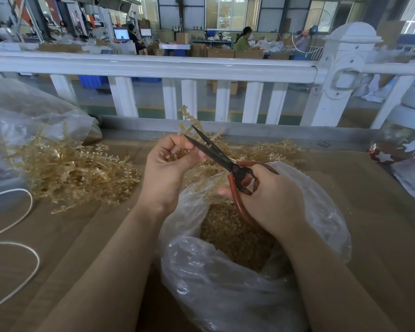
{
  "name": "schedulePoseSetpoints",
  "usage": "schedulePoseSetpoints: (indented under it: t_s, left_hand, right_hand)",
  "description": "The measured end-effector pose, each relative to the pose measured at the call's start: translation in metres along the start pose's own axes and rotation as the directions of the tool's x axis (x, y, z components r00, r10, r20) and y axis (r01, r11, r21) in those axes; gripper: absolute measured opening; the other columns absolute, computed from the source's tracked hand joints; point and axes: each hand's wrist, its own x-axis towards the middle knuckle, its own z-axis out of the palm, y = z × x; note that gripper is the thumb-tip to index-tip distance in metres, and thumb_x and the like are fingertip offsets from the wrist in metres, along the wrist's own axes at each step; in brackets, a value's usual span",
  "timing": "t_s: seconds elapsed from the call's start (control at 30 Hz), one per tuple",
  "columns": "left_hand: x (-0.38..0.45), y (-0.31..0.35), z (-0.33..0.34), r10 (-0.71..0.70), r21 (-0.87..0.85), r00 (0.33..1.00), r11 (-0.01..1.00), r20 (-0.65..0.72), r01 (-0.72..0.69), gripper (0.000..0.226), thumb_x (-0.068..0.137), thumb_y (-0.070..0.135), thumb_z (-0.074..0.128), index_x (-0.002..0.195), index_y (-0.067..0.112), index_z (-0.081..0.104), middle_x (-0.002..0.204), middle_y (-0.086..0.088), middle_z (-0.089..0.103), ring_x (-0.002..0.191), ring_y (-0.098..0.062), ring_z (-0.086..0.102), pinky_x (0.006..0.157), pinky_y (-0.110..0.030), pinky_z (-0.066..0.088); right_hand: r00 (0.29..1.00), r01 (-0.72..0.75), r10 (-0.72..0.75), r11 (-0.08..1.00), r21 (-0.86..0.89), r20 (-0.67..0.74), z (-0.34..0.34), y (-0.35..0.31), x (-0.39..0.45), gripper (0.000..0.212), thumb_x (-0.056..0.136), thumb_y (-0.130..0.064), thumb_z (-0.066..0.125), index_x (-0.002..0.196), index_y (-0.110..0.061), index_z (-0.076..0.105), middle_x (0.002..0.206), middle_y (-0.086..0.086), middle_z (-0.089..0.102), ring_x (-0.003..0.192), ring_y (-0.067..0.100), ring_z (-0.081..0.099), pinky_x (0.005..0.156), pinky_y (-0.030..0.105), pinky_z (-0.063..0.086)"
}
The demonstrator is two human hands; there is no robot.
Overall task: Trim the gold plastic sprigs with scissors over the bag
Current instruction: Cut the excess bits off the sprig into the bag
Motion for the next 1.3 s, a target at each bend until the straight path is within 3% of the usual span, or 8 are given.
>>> schedulePoseSetpoints:
  t_s: [0.1, 0.23, 0.4, 0.57, 0.9, 1.1, 1.2, 1.3]
  left_hand:
    - [0.0, -0.0014, -0.0003, 0.001, 0.033, 1.0, 0.999, 0.031, -0.002, 0.017, 0.075, -0.003, 0.071, 0.082, 0.006, 0.059, 0.079, -0.001, 0.071, 0.077, -0.015, 0.067, 0.073, -0.024, 0.053]
    - [-0.0002, -0.0033, -0.0016, 0.001, 0.069, 0.999, 0.998, 0.043, -0.004, 0.017, 0.076, -0.005, 0.073, 0.081, 0.009, 0.063, 0.083, -0.004, 0.072, 0.082, -0.019, 0.069, 0.076, -0.028, 0.054]
    - [0.0003, -0.0011, -0.002, -0.004, 0.038, 0.999, 0.999, 0.05, 0.002, 0.017, 0.075, -0.004, 0.073, 0.084, 0.004, 0.061, 0.082, -0.005, 0.072, 0.078, -0.017, 0.068, 0.073, -0.025, 0.053]
    - [-0.0005, -0.0002, -0.0012, -0.016, 0.004, 0.998, 1.0, 0.055, 0.016, 0.021, 0.074, -0.005, 0.072, 0.085, 0.002, 0.055, 0.081, -0.005, 0.07, 0.076, -0.018, 0.068, 0.073, -0.026, 0.053]
    - [0.0004, -0.0005, -0.0023, -0.041, 0.009, 0.999, 0.999, 0.03, 0.041, 0.022, 0.074, -0.004, 0.073, 0.084, 0.004, 0.056, 0.08, -0.005, 0.069, 0.075, -0.016, 0.067, 0.074, -0.025, 0.053]
    - [0.0, -0.0018, -0.0026, -0.081, 0.036, 0.997, 0.996, 0.003, 0.081, 0.026, 0.07, 0.001, 0.077, 0.088, 0.005, 0.058, 0.085, -0.009, 0.07, 0.08, -0.02, 0.067, 0.079, -0.029, 0.054]
    - [0.0001, -0.0027, -0.0025, -0.117, 0.007, 0.993, 0.993, -0.028, 0.117, 0.05, 0.066, 0.0, 0.078, 0.108, 0.005, 0.052, 0.087, -0.015, 0.065, 0.084, -0.027, 0.065, 0.088, -0.041, 0.056]
    - [-0.0002, -0.0027, -0.0024, -0.135, 0.008, 0.991, 0.991, -0.015, 0.135, 0.05, 0.069, 0.0, 0.077, 0.114, -0.005, 0.055, 0.094, -0.02, 0.065, 0.088, -0.027, 0.066, 0.089, -0.039, 0.054]
  right_hand:
    - [0.999, 0.026, -0.026, 1.0, -0.005, -0.021, -0.0016, -0.0022, -0.0008, 0.066, 0.064, -0.101, 0.028, 0.083, -0.041, 0.046, 0.068, -0.031, 0.046, 0.062, -0.014, 0.042, 0.052, 0.01, 0.033]
    - [0.999, 0.039, -0.039, 0.999, -0.011, -0.031, -0.0021, -0.002, -0.0007, 0.061, 0.064, -0.101, 0.031, 0.082, -0.043, 0.042, 0.067, -0.03, 0.045, 0.061, -0.013, 0.043, 0.052, 0.008, 0.032]
    - [0.998, 0.015, -0.016, 1.0, -0.006, -0.058, -0.0019, -0.0022, 0.0004, 0.07, 0.06, -0.104, 0.024, 0.082, -0.042, 0.048, 0.065, -0.031, 0.046, 0.06, -0.012, 0.044, 0.051, 0.011, 0.037]
    - [0.994, 0.062, -0.06, 0.998, 0.014, -0.096, 0.0006, 0.001, -0.0021, 0.066, 0.068, -0.098, 0.034, 0.073, -0.035, 0.053, 0.065, -0.023, 0.053, 0.058, -0.01, 0.047, 0.054, 0.01, 0.039]
    - [0.99, 0.088, -0.084, 0.996, 0.027, -0.115, 0.0004, 0.0011, -0.0012, 0.057, 0.071, -0.093, 0.036, 0.064, -0.036, 0.033, 0.057, -0.021, 0.046, 0.052, -0.003, 0.046, 0.051, 0.02, 0.046]
    - [0.996, 0.045, -0.048, 0.998, -0.047, -0.074, 0.0002, 0.0051, -0.0011, 0.055, 0.075, -0.084, 0.051, 0.073, -0.029, 0.052, 0.064, -0.018, 0.056, 0.054, -0.005, 0.047, 0.048, 0.016, 0.043]
    - [0.998, 0.026, -0.03, 0.998, -0.065, -0.057, -0.0016, 0.0045, -0.0013, 0.055, 0.074, -0.087, 0.047, 0.077, -0.033, 0.053, 0.062, -0.021, 0.052, 0.053, -0.007, 0.045, 0.047, 0.012, 0.035]
    - [0.998, 0.019, -0.022, 0.998, -0.058, -0.056, -0.0022, 0.0029, -0.0014, 0.059, 0.072, -0.09, 0.041, 0.076, -0.032, 0.053, 0.059, -0.023, 0.047, 0.051, -0.006, 0.044, 0.047, 0.012, 0.033]
